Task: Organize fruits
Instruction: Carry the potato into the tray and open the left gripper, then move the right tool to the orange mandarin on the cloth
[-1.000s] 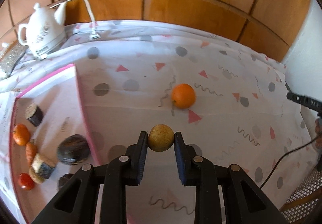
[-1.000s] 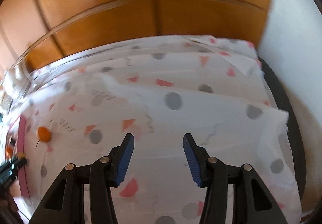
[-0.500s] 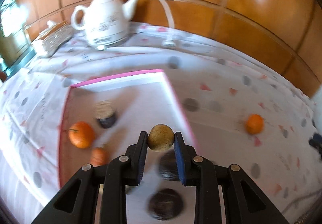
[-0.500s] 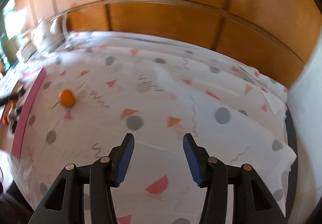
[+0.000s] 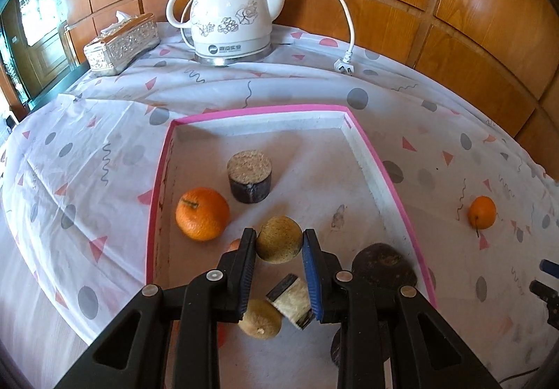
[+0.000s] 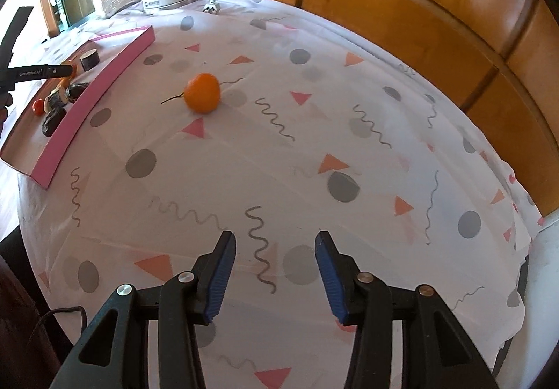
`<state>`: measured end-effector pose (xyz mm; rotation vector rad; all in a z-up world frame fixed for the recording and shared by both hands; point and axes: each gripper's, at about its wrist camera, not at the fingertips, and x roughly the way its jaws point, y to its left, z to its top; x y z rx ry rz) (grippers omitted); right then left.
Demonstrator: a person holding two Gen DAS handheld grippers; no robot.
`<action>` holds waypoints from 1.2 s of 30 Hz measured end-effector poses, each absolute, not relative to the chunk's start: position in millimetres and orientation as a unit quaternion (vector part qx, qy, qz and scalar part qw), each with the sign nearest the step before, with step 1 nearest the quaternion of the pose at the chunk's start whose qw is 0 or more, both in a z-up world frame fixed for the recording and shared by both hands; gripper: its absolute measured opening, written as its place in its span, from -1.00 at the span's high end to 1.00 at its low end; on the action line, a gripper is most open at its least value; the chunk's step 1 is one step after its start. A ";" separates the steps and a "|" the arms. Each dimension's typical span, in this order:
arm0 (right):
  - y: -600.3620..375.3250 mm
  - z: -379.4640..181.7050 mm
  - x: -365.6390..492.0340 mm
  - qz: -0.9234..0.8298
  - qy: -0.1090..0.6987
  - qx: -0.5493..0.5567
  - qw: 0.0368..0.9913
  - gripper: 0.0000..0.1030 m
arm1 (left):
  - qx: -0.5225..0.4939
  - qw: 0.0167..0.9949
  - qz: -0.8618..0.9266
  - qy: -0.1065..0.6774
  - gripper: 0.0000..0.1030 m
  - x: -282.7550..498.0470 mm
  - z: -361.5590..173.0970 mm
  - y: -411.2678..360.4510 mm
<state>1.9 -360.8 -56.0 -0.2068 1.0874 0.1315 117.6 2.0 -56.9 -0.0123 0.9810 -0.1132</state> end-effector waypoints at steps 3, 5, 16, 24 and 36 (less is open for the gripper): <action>-356.6 -54.3 2.9 0.066 0.515 -0.097 0.849 0.07 | -0.010 0.880 -0.054 0.471 0.46 112.4 -56.8 5.1; -353.2 -55.2 4.7 0.067 0.515 -0.099 0.849 0.07 | -0.011 0.881 -0.054 0.469 0.39 109.2 -55.9 7.0; -337.1 -55.8 12.0 0.075 0.519 -0.100 0.846 0.07 | -0.035 0.892 -0.047 0.449 0.18 84.8 -36.0 24.3; -302.3 -50.3 31.8 0.096 0.506 -0.095 0.852 0.07 | -0.041 0.901 -0.038 0.431 0.15 65.4 -22.8 40.4; -274.4 -47.5 60.2 0.097 0.501 -0.075 0.857 0.07 | -0.079 0.900 -0.013 0.430 0.08 41.1 -25.7 80.4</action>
